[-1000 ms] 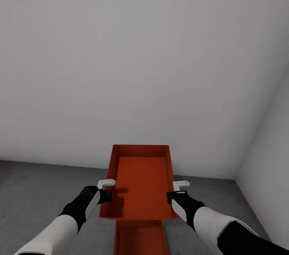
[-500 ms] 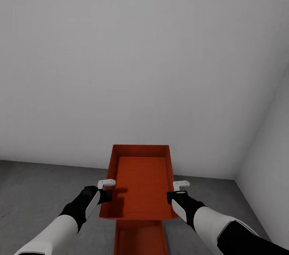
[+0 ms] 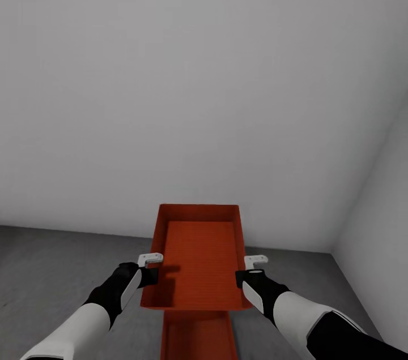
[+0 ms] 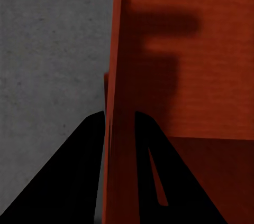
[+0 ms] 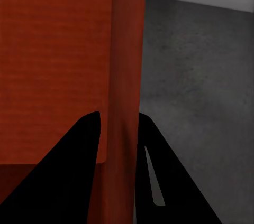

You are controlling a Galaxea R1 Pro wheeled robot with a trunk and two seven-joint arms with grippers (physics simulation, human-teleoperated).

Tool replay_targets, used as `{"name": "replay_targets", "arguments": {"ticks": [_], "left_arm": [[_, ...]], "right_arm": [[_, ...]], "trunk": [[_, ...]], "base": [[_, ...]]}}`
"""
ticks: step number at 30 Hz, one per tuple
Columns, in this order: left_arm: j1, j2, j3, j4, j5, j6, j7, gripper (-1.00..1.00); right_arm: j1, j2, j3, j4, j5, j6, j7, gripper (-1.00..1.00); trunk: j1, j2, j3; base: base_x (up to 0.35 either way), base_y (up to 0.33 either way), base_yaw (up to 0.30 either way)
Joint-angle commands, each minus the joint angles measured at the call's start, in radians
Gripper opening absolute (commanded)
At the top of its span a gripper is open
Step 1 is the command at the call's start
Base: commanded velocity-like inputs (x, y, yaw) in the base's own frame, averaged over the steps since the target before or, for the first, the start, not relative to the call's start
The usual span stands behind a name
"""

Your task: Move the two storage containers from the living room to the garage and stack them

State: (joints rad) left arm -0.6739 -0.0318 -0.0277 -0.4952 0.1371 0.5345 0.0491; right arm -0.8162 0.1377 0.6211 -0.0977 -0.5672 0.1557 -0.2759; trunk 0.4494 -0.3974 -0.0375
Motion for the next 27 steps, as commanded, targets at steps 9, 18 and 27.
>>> {"name": "replay_targets", "arguments": {"ticks": [9, 18, 27], "left_arm": [[0.0, 0.0, -0.005, -0.003, -0.036, -0.001, 0.018, -1.0], [0.0, -0.001, -0.005, 0.0, -0.036, -0.01, 0.018, -1.0], [0.0, -0.002, -0.005, 0.004, -0.037, -0.044, 0.018, -1.0]], "right_arm": [[0.0, 0.0, 0.023, 0.003, -0.014, 0.007, -0.009, -1.0], [0.0, 0.0, 0.023, 0.003, -0.014, 0.007, -0.009, -1.0], [0.0, 0.0, 0.023, 0.003, -0.015, 0.006, -0.009, -1.0]], "trunk": [[0.001, -0.003, -0.017], [0.001, -0.003, -0.031], [0.001, -0.003, -0.046]], "base": [[0.0, 0.0, 0.0], [0.0, 0.0, 0.0], [0.0, 0.0, 0.0]]}}
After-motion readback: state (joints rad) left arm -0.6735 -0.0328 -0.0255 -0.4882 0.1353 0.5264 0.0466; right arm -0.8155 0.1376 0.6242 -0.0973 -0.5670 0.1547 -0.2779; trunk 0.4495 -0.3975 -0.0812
